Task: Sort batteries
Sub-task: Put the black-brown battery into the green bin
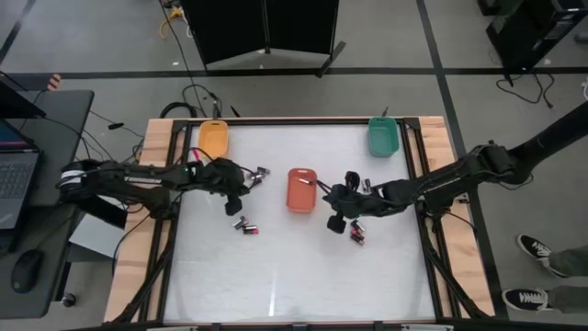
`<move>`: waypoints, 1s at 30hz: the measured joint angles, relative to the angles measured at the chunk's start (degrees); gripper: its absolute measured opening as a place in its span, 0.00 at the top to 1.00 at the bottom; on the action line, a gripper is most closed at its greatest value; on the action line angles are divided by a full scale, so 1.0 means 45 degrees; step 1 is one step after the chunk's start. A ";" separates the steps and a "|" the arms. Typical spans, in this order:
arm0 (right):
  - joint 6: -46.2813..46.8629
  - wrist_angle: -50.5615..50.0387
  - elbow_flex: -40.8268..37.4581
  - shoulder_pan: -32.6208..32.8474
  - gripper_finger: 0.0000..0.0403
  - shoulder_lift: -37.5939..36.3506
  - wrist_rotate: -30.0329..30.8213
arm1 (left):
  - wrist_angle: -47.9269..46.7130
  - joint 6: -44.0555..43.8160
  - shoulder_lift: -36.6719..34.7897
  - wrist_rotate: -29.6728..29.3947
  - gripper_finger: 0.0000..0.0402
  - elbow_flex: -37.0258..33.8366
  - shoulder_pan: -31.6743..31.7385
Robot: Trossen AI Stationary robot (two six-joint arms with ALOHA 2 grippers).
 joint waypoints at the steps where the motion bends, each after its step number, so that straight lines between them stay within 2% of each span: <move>1: -0.0009 0.0042 0.0000 0.0000 0.98 0.0032 0.0027 | 0.0172 -0.0050 0.0192 -0.0124 0.81 0.0000 0.0000; 7: -0.0047 0.0072 -0.0010 0.0000 0.98 0.0081 0.0080 | 0.1269 -0.0376 0.1252 -0.0527 0.66 0.0000 0.0000; 11: -0.0060 0.0076 -0.0010 -0.0005 0.98 0.0090 0.0103 | 0.1752 -0.0432 0.1898 -0.0793 0.60 0.0000 0.0000; 18: -0.0091 0.0071 -0.0010 0.0000 0.98 0.0090 0.0114 | 0.2085 -0.0711 0.2791 -0.2129 0.59 0.0000 0.0002; 30: -0.0237 0.0124 -0.0005 0.0000 0.98 0.0094 0.0114 | 0.2838 -0.0790 0.3770 -0.2366 0.59 0.0000 0.0005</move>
